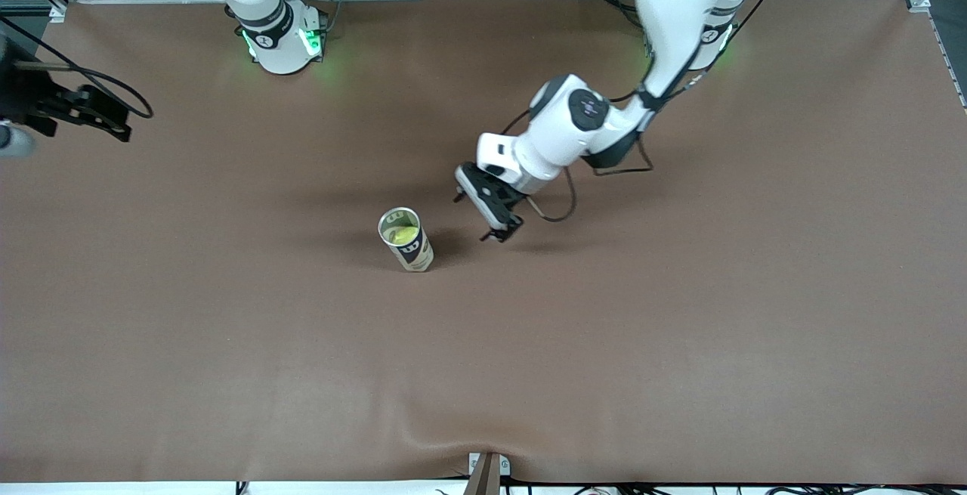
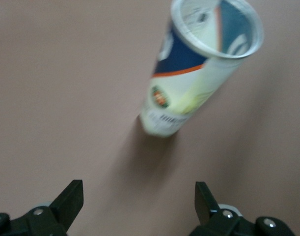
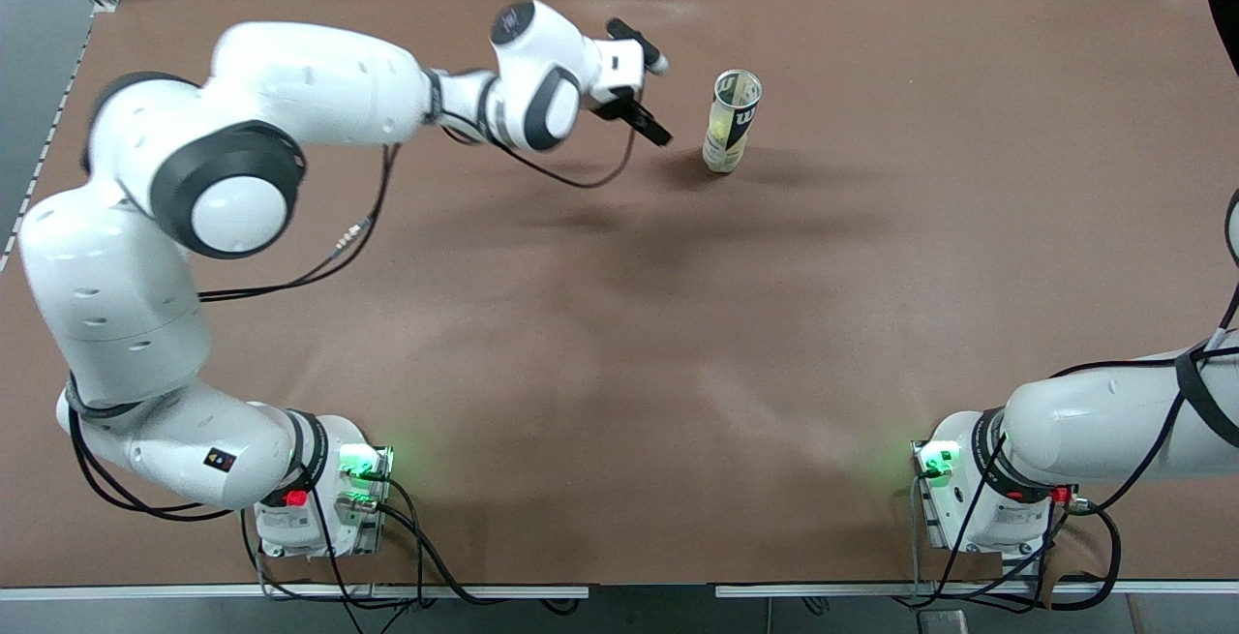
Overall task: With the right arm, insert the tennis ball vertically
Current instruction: 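Open the left gripper to release the upright can and withdraw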
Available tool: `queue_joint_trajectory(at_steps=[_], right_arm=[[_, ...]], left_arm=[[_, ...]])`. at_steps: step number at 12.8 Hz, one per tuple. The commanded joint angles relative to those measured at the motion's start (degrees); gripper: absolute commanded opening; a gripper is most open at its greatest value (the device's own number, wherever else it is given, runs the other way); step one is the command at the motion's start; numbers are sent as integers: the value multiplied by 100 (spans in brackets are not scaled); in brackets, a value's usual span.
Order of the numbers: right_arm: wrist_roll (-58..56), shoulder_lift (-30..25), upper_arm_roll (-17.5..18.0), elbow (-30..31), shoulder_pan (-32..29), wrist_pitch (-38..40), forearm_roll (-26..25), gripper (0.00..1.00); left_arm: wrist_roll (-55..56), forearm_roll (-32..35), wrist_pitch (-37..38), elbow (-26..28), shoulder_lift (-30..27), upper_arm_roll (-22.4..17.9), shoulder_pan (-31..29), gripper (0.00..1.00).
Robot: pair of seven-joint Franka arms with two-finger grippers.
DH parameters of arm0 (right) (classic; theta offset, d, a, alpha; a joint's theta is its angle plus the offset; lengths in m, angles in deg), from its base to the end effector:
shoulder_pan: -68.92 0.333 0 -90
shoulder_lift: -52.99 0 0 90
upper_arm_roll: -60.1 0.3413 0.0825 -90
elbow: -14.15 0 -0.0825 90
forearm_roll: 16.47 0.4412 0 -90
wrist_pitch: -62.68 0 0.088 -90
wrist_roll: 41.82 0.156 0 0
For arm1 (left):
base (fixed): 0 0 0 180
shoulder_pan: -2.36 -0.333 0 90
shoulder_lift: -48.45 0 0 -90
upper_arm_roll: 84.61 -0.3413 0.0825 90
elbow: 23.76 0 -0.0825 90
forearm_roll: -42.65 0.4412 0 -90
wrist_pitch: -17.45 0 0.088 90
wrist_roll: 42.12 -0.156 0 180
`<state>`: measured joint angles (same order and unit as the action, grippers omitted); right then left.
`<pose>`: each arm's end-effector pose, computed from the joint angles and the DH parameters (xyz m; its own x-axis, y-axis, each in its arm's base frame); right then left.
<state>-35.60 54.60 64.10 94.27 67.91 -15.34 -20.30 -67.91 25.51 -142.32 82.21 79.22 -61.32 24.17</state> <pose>0.5943 0.0190 0.6560 0.9959 -0.0699 -0.0569 -0.0659 -0.9953 0.0707 0.5512 -0.5133 0.2370 0.6032 -0.6435 0.4713 -0.7861 -0.5794 0.2150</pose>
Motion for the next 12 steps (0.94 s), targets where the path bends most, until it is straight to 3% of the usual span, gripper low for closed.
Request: queue_joint_trajectory(at_steps=[1, 4, 8, 12], right_arm=[[-59, -64, 66, -190, -207, 260, 154, 100], [-77, -55, 127, -242, -137, -202, 93, 100], [-95, 146, 127, -120, -6, 138, 66, 100], [-33, 349, 118, -84, 250, -468, 14, 100]], left_arm=[[65, 367, 1337, -338, -255, -166, -378, 100], [65, 922, 3252, -1199, -308, -202, -1071, 100], [65, 1494, 5355, -2368, -334, -211, -2196, 100], [336, 1513, 5780, -2459, -817, -237, -3611, 100]])
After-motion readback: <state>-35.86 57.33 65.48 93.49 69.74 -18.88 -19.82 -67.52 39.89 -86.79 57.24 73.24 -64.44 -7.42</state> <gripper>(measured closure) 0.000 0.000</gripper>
